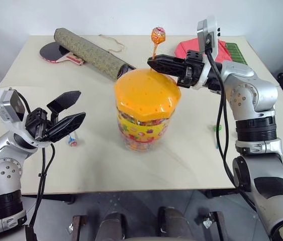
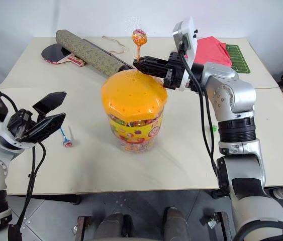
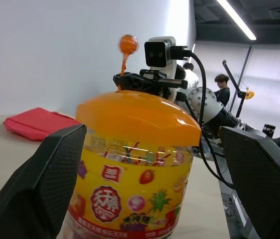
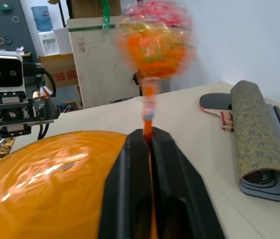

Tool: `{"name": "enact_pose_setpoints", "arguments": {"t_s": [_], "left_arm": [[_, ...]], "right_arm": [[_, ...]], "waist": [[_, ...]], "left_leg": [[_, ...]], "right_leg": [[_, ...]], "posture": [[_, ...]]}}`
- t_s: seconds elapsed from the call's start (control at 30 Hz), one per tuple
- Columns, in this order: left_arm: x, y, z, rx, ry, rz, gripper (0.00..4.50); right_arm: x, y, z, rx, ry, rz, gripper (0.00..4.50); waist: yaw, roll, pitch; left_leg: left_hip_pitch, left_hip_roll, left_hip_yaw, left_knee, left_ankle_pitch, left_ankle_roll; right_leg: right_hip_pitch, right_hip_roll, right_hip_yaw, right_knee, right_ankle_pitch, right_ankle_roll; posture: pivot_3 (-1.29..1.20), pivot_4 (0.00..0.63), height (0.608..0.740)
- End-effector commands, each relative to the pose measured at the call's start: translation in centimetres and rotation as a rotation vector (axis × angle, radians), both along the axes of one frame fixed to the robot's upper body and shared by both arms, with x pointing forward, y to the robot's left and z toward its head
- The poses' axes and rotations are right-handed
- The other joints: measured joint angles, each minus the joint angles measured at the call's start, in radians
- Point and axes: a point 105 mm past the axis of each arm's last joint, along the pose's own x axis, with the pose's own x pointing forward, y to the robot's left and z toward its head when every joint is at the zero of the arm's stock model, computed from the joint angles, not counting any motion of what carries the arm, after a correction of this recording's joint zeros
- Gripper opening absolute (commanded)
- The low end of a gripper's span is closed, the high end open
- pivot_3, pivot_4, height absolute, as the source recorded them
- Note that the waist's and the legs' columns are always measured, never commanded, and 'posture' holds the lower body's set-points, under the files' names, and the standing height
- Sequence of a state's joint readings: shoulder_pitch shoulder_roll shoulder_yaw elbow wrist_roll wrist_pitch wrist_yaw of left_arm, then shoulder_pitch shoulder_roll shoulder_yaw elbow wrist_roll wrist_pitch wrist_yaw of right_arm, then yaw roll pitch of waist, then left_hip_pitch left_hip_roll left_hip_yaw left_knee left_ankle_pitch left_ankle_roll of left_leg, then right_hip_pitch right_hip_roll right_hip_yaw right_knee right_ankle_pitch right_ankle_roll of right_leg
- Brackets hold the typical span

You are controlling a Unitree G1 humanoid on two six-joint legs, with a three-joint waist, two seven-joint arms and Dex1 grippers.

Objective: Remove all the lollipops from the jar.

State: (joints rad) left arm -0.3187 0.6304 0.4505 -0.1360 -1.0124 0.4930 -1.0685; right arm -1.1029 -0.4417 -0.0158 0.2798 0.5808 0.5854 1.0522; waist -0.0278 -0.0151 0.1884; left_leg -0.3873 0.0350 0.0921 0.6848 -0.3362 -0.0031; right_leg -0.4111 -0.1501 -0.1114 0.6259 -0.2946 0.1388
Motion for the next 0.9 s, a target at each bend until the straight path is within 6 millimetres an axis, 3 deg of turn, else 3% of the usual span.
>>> {"name": "enact_pose_setpoints", "arguments": {"t_s": [0.03,0.2,0.33,0.4,0.57,0.77,0.83,0.9], "left_arm": [[0.0,0.2,1.4,0.012,-0.083,-0.002,4.5],[-0.3,-0.8,1.2,0.094,-0.115,-0.084,4.5],[-0.2,-1.5,-0.1,0.213,-0.147,-0.102,4.5],[-0.7,-2.3,-2.1,0.389,-0.17,-0.16,4.5],[-1.1,-2.1,-4.8,0.547,-0.181,-0.198,4.5],[-1.3,-1.9,-4.7,0.521,-0.166,-0.178,4.5],[-1.4,-1.8,-4.6,0.515,-0.162,-0.163,4.5],[-1.4,-1.6,-4.5,0.513,-0.159,-0.151,4.5]], "right_arm": [[-1.0,-2.3,4.3,0.167,-0.097,0.027,0.03],[-3.4,-7.8,7.0,0.216,-0.119,0.015,0.03],[-2.6,-11.3,4.9,0.083,0.032,-0.174,0.03],[-1.4,-16.0,-1.1,-0.236,0.256,-0.46,0.03],[-1.4,-25.7,-9.0,-0.599,0.454,-0.92,0.03],[-2.7,-29.4,-15.1,-0.785,0.523,-0.992,0.03],[-3.0,-29.8,-15.8,-0.784,0.545,-0.992,0.03],[-3.3,-29.8,-16.0,-0.751,0.573,-0.983,0.47]], "waist": [[0.003,0.0,0.0],[0.012,0.0,0.0],[0.011,0.0,0.0],[0.008,0.0,0.0],[0.011,0.0,0.0],[-0.001,0.001,0.001],[0.0,0.001,0.001],[0.001,0.001,0.001]], "left_leg": [[0.0,0.0,0.0,0.0,0.0,0.0],[-0.001,-0.001,-0.001,-0.001,0.0,0.001],[0.0,0.0,0.0,-0.003,0.0,0.001],[0.0,0.0,0.001,-0.003,0.0,0.001],[-0.001,0.0,0.007,-0.002,-0.001,0.002],[0.0,0.001,0.008,-0.002,-0.001,0.001],[0.0,0.001,0.008,-0.002,-0.001,0.001],[0.0,0.001,0.008,-0.002,-0.001,0.001]], "right_leg": [[0.0,0.0,0.0,0.0,0.0,0.0],[0.0,0.0,-0.001,-0.001,0.0,0.0],[0.0,0.0,-0.001,-0.002,0.0,0.0],[0.0,0.0,-0.001,-0.003,0.0,0.0],[-0.001,-0.001,0.001,-0.006,0.0,0.0],[-0.002,0.0,0.002,-0.005,0.0,0.0],[-0.002,0.0,0.002,-0.004,0.0,0.0],[-0.002,0.0,0.002,-0.005,0.0,0.0]], "posture": [[0.0,0.15,0.74],[0.0,0.15,0.74],[0.0,0.15,0.74],[0.0,0.15,0.74],[0.0,0.15,0.74],[0.0,0.15,0.74],[0.0,0.15,0.74],[0.0,0.15,0.74]]}}
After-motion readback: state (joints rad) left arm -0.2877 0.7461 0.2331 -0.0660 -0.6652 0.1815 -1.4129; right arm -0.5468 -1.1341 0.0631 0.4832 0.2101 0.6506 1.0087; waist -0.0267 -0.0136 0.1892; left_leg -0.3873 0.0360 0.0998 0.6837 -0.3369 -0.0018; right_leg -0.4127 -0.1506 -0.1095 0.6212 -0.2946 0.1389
